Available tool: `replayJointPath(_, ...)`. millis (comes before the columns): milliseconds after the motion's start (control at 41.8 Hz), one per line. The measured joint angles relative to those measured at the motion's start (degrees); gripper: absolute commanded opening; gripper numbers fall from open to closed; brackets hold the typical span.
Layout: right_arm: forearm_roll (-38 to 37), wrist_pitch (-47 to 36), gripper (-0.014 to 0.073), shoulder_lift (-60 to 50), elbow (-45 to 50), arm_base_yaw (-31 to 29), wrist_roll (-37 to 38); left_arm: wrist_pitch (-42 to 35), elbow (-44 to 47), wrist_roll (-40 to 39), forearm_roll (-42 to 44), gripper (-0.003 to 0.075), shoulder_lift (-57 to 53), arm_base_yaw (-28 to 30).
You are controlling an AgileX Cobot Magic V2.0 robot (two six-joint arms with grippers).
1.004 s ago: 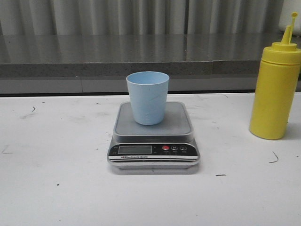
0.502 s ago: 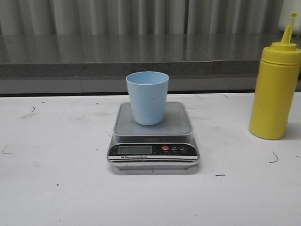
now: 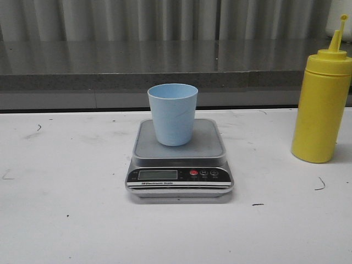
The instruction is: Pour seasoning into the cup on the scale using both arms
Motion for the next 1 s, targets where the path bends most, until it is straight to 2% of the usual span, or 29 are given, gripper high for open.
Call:
replayJointPath(765,-0.3,-0.4,-0.0118,-0.3,0.1,0.0,0.0,0.0,0.0,0.0,0.0,-0.002,0.0,0.0)
replayJointPath(837,-1.6,-3.8,-0.0116,-1.7,2.0,-0.5,0.0,0.0,0.0,0.0,0.0,-0.002,0.0,0.0)
replayJointPath(1004,-1.8,-20.4,-0.0112,-9.0,13.5,-6.6,-0.1,0.0,0.0,0.0,0.0,-0.002,0.0,0.0)
